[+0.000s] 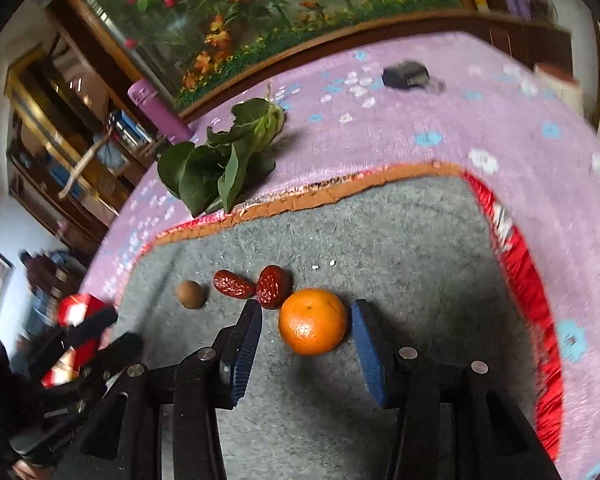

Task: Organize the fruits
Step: 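Grasp the orange with the right gripper while the left grasps a brown ball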

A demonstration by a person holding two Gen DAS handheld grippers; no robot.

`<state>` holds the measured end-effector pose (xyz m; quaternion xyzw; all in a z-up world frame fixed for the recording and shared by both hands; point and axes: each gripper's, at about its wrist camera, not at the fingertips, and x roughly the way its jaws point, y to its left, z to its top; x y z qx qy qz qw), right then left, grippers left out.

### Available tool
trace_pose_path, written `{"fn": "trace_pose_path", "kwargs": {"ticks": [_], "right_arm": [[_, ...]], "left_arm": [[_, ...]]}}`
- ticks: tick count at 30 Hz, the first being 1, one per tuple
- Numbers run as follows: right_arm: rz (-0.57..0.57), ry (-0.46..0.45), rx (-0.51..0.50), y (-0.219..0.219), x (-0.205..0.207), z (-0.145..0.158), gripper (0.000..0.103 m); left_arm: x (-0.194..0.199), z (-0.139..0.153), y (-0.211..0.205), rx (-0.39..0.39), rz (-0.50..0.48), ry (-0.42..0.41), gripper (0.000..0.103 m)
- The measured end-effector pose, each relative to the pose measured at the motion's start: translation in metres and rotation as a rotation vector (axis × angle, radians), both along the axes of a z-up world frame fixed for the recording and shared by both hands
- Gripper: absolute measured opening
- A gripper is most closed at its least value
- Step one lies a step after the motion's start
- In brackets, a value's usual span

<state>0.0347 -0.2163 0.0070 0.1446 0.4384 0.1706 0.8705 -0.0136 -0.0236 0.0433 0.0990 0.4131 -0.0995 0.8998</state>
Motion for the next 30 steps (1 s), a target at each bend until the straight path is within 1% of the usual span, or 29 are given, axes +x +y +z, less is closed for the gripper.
{"fn": "trace_pose_path", "kwargs": {"ticks": [1,2,6,11,15,16,20,23,26,30], "right_arm": [[-0.005,-0.005,-0.030,0.002,-0.001,-0.001,0.035],[-0.011,-0.006,-0.047,0.002,0.000,-0.002,0.034],[-0.015,-0.013,-0.051,0.002,-0.001,-0.002,0.034],[-0.019,-0.009,-0.039,0.000,0.000,-0.002,0.034],[-0.019,-0.004,-0.026,-0.002,0.000,-0.002,0.034],[-0.019,-0.003,-0.025,-0.002,0.000,-0.001,0.034],[-0.014,-0.008,-0.035,0.000,0.000,-0.001,0.034],[-0.006,-0.016,-0.051,0.001,-0.001,0.000,0.034],[-0.001,-0.024,-0.061,0.003,-0.001,0.000,0.033],[-0.002,-0.028,-0.044,0.000,-0.001,0.000,0.033]], "left_arm": [[0.003,-0.002,-0.002,0.001,-0.012,0.003,0.049],[0.006,-0.004,-0.005,0.004,-0.026,0.006,0.049],[0.019,-0.010,-0.015,0.009,-0.059,0.021,0.049],[0.033,-0.015,-0.019,0.010,-0.060,0.029,0.049],[0.043,-0.022,-0.019,0.015,-0.059,0.056,0.049],[0.045,-0.023,-0.019,0.007,-0.060,0.063,0.048],[0.047,-0.028,-0.021,-0.028,-0.065,0.073,0.032],[0.044,-0.027,-0.025,-0.025,-0.079,0.064,0.022],[0.043,-0.027,-0.027,-0.024,-0.081,0.058,0.020],[0.038,-0.025,-0.021,-0.052,-0.059,0.053,0.020]]}}
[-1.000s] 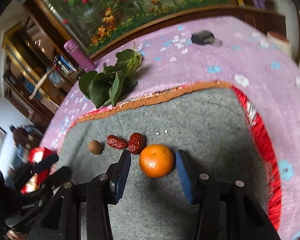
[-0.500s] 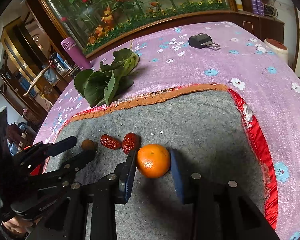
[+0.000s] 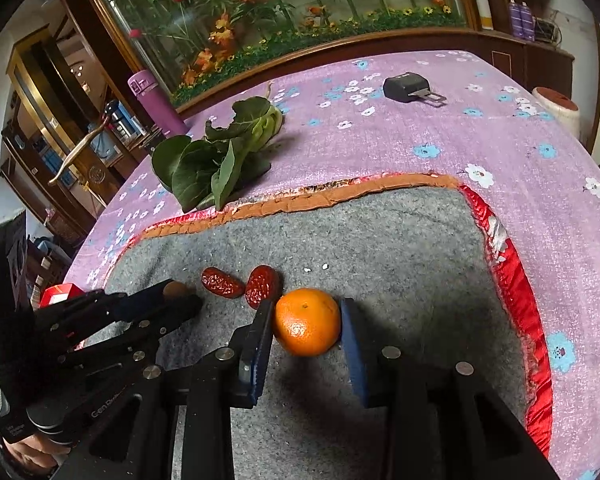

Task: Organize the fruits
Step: 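Grasp the orange with the right gripper while the left grasps a brown ball, then carry the orange and brown ball over the white tray and open both grippers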

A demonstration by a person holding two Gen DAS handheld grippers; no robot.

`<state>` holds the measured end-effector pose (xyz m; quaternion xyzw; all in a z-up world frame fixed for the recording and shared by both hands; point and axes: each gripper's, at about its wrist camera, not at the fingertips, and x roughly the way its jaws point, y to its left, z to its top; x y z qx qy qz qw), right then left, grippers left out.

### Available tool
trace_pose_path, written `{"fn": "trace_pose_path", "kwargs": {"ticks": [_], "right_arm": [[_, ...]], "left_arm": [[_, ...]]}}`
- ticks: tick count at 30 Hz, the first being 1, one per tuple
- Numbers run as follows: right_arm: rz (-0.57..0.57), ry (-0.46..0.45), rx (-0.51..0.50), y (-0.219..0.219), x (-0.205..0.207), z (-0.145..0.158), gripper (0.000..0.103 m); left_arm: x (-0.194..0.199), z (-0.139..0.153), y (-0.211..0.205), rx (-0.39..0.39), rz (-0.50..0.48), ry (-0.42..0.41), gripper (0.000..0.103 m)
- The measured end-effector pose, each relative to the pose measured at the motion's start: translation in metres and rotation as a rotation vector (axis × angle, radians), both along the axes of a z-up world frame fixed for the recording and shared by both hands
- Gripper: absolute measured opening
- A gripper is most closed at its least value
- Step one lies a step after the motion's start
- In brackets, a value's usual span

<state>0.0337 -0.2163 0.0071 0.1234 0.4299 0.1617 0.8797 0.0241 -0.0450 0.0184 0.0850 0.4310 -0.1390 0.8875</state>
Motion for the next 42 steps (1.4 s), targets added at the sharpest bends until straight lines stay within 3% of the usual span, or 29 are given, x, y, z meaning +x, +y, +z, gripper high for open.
{"fn": "trace_pose_path", "kwargs": {"ticks": [10,15,20,26,30,37,42], "right_arm": [[-0.059,-0.061,0.033,-0.013,-0.002,0.008,0.032],[-0.116,-0.063,0.027,-0.021,-0.001,0.006,0.032],[-0.108,-0.077,0.033,-0.009,-0.007,0.010,0.032],[0.002,-0.122,0.091,0.047,-0.029,0.028,0.032],[0.127,-0.138,0.119,0.107,-0.041,0.043,0.032],[0.312,-0.185,0.139,0.198,-0.070,0.068,0.032],[0.409,-0.181,0.126,0.246,-0.092,0.063,0.032]], "left_arm": [[-0.066,0.038,0.033,-0.024,0.086,-0.116,0.021],[-0.108,0.053,0.072,-0.047,0.185,-0.145,0.021],[-0.136,0.064,0.118,-0.014,0.308,-0.185,0.021],[-0.157,0.074,0.165,0.028,0.446,-0.245,0.021],[-0.169,0.077,0.192,0.038,0.515,-0.269,0.021],[-0.182,0.070,0.226,0.033,0.588,-0.265,0.021],[-0.188,0.063,0.245,0.049,0.636,-0.255,0.021]]}}
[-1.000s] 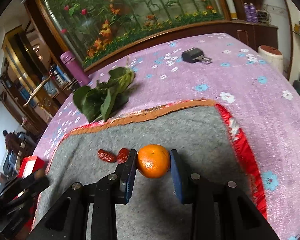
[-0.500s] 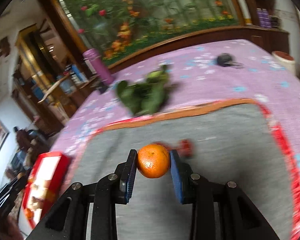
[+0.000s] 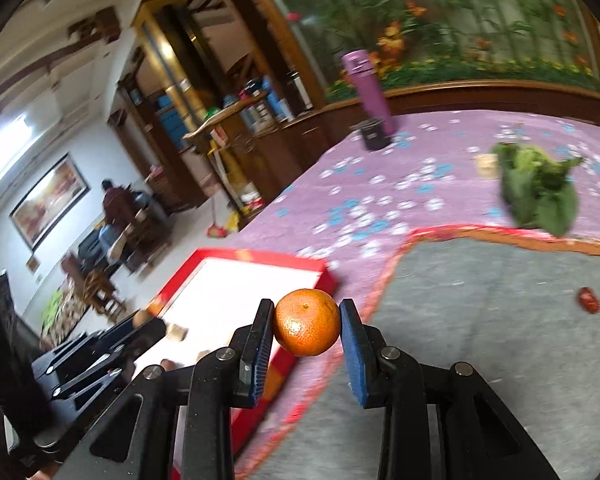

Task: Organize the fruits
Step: 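Carry the orange and brown ball over the white tray and open both grippers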

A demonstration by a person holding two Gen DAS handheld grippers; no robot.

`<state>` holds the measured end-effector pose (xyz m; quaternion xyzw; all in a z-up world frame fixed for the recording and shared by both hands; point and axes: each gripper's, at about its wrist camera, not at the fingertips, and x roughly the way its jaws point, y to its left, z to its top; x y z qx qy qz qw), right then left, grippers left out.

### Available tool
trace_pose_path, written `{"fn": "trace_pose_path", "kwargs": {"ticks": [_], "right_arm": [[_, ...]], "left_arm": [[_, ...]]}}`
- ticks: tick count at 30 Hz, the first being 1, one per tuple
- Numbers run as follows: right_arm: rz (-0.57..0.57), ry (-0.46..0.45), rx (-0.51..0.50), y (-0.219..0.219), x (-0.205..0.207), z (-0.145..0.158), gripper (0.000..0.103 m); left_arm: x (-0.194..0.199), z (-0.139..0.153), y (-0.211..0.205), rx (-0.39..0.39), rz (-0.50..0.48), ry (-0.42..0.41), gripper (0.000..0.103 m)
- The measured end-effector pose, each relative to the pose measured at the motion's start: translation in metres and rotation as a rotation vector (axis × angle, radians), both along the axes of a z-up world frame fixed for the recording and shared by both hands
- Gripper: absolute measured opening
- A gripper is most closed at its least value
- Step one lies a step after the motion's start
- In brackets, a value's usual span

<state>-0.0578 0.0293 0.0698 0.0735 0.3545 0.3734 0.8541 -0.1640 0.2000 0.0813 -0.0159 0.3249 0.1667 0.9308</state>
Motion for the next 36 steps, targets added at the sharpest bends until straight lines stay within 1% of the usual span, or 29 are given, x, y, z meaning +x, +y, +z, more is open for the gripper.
{"fn": "trace_pose_path", "kwargs": {"ticks": [5,9,19,24,26,28,30,32,36], "right_arm": [[0.072,0.003,-0.043,0.038,-0.015,-0.010,0.032],[0.103,0.004,-0.066,0.057,-0.021,-0.016,0.032],[0.146,0.017,-0.102,0.086,-0.019,-0.026,0.032],[0.171,0.053,-0.101,0.095,-0.017,-0.029,0.033],[0.180,0.066,-0.084,0.095,-0.015,-0.027,0.033],[0.183,0.066,-0.044,0.091,-0.012,-0.023,0.039],[0.173,0.056,-0.011,0.084,-0.010,-0.019,0.041],[0.149,0.054,0.022,0.073,-0.004,-0.014,0.042],[0.071,0.052,0.053,0.041,0.013,-0.010,0.042]], "left_arm": [[-0.005,-0.008,0.015,-0.009,0.032,0.012,0.021],[-0.007,-0.013,0.027,-0.014,0.051,0.015,0.021],[-0.009,-0.023,0.046,-0.019,0.088,0.031,0.021],[-0.006,-0.028,0.052,-0.023,0.107,0.053,0.021],[-0.006,-0.031,0.054,-0.025,0.119,0.065,0.022],[-0.005,-0.032,0.056,-0.030,0.130,0.078,0.023],[-0.004,-0.032,0.059,-0.035,0.145,0.085,0.029],[-0.005,-0.031,0.059,-0.031,0.155,0.083,0.040],[-0.003,-0.026,0.053,-0.017,0.154,0.080,0.042]]}}
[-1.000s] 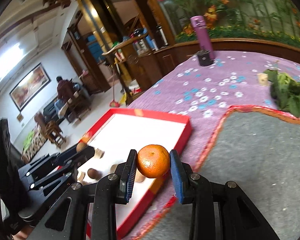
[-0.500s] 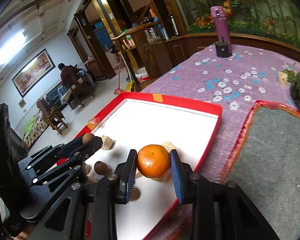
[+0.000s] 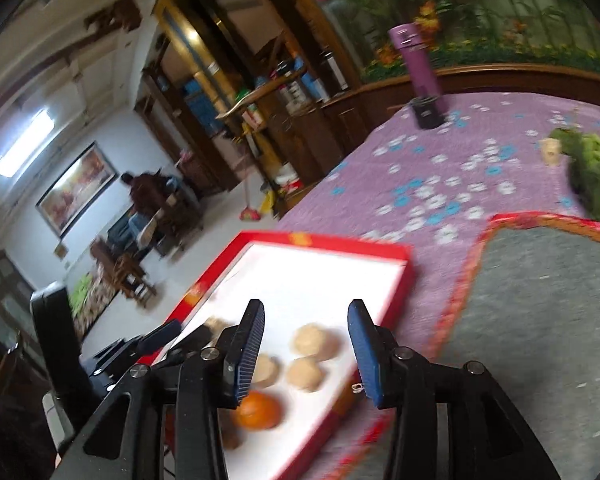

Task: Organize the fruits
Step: 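Move both open grippers back toward the red dates on the felt mat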

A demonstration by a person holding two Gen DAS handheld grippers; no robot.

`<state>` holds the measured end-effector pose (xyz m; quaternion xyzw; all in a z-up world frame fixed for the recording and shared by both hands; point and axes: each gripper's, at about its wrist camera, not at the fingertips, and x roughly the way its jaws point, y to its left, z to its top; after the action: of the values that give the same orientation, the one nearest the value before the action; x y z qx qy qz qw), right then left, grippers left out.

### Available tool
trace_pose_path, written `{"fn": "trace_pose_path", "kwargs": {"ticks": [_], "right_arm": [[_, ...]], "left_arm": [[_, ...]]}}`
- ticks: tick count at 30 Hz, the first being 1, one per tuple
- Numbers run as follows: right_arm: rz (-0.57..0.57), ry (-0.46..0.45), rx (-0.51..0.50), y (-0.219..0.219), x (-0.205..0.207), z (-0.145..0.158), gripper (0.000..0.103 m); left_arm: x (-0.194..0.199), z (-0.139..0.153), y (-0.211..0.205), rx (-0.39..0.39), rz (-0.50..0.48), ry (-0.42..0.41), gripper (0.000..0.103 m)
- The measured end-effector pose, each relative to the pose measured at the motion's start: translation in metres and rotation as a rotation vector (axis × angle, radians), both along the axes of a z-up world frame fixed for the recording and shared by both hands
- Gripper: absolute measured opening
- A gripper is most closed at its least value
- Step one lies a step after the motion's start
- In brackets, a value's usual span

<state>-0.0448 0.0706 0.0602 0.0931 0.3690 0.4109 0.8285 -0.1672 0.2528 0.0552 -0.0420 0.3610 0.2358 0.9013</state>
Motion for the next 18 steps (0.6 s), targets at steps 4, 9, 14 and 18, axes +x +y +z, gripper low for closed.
{"fn": "trace_pose_path", "kwargs": {"ticks": [4,9,14,18], "right_arm": [[-0.092,0.018,-0.006,-0.039,0.019,-0.004,0.042],[-0.221,0.015,-0.034,-0.113,0.035,-0.007,0.042],[-0.395,0.024,-0.059,-0.204,0.047,-0.010,0.042],[-0.505,0.084,-0.110,-0.258,0.070,-0.017,0.042]], "left_arm": [[0.007,0.004,-0.017,0.007,-0.037,0.002,0.042],[0.023,0.010,-0.057,0.011,-0.150,0.012,0.042],[0.043,0.017,-0.112,0.025,-0.291,0.015,0.042],[0.064,0.016,-0.160,0.010,-0.400,0.043,0.042]]}}
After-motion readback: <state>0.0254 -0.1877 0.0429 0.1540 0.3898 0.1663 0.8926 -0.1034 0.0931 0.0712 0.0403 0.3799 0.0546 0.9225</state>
